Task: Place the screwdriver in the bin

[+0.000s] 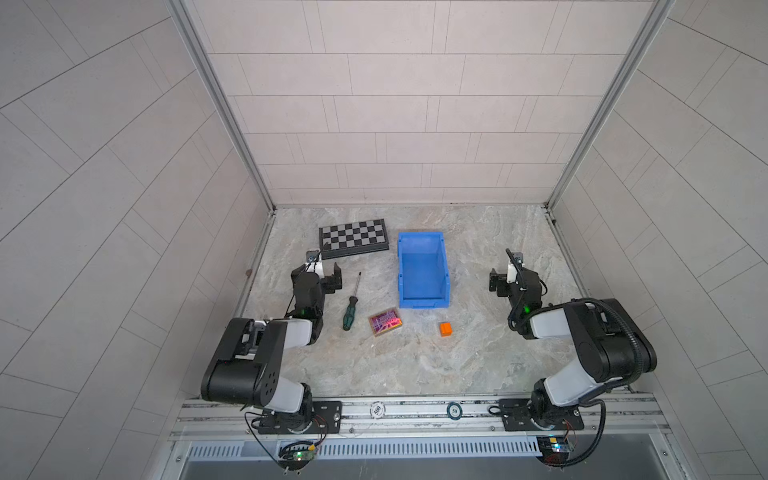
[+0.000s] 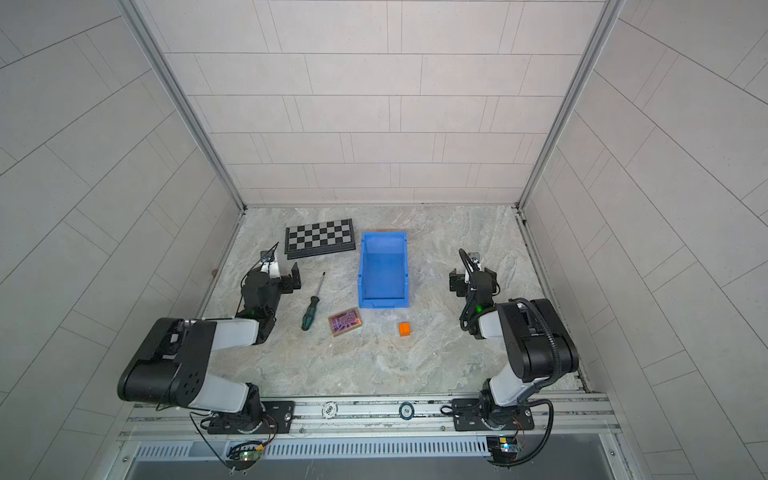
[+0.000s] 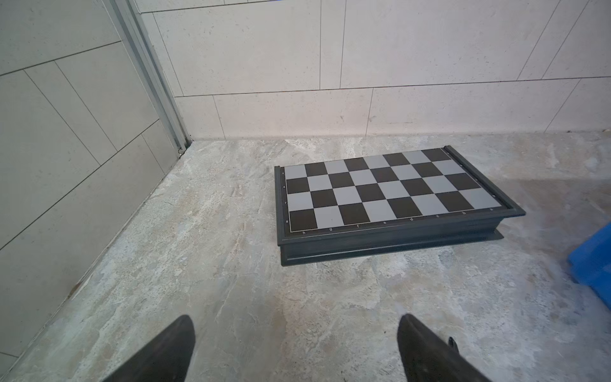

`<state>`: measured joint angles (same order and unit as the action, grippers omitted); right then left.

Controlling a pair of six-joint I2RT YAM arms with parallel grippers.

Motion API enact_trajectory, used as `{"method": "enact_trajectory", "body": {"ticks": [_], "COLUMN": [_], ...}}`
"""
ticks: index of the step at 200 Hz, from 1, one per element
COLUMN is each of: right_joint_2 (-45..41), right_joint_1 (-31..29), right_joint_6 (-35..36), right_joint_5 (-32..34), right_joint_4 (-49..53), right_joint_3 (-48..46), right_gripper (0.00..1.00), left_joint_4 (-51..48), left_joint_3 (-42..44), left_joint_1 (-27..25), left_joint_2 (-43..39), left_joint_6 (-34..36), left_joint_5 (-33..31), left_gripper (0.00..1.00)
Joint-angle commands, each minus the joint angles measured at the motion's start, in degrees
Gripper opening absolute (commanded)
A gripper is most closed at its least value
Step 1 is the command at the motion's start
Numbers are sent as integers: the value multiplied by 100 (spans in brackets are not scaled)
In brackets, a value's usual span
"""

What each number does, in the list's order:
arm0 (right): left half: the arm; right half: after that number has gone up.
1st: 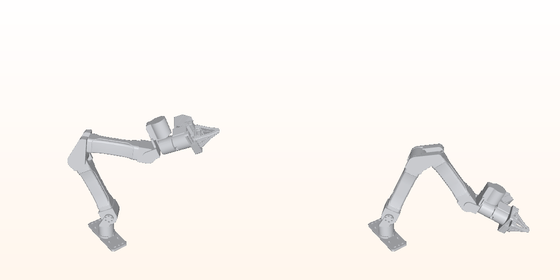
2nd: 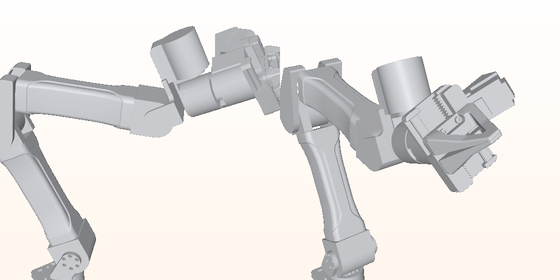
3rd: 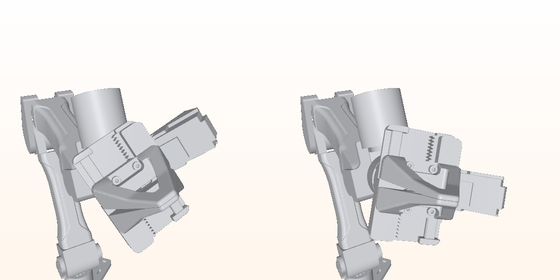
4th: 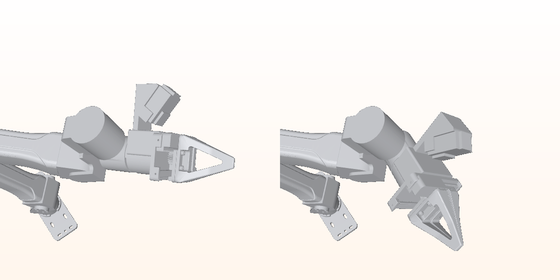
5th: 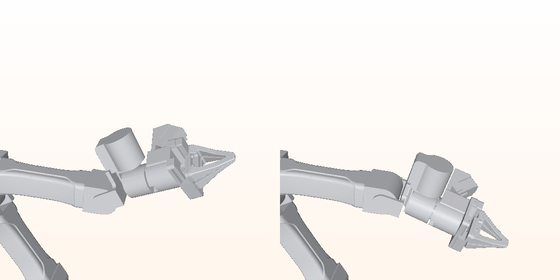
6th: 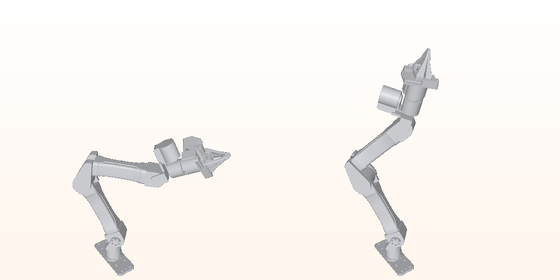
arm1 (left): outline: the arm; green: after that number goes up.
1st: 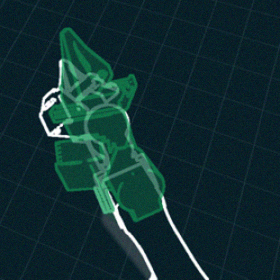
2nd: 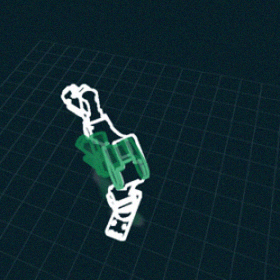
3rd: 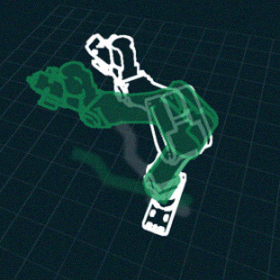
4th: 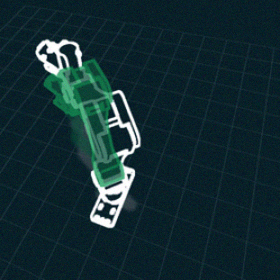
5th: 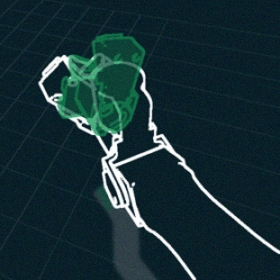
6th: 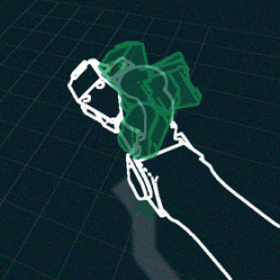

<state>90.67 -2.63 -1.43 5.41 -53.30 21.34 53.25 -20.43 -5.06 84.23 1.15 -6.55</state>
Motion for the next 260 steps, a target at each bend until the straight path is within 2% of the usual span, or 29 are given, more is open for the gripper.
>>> {"method": "enact_trajectory", "body": {"ticks": [1,182,191,209,223,236,244,249,260], "right_joint_2": [21,19,16,-142,-556,-1129,-1400,-1566,-1887], "right_joint_1": [-21,8,2,17,24,26,26,21,26], "right_joint_6": [81,50,62,-92,-105,-346,-763,-764,-1107], "right_joint_5": [57,6,4,344,366,206,131,-18,-215], "right_joint_4": [-40,-23,-31,-12,550,1926,2741,3164,4017], "right_joint_3": [63,63,72,21,126,520,790,971,1297], "right_gripper": [99,99,99,99,99,99,99,99,99], "left_joint_4": [84,145,132,-513,-1419,-2246,-2538,-2779,-3725], "left_joint_3": [-49,-10,-19,-173,-398,-619,-697,-798,-1265], "left_joint_1": [-48,143,128,137,112,92,93,93,93], "left_joint_2": [6,-19,-76,-434,-979,-1693,-2221,-2500,-2919], "left_joint_6": [82,-64,-130,-333,-449,-901,-1075,-1180,-1498], "left_joint_5": [-101,180,-43,-583,-939,-1470,-1401,-1267,-1087], "left_gripper": [100,99,99,100,100,100,100,99,99]}}
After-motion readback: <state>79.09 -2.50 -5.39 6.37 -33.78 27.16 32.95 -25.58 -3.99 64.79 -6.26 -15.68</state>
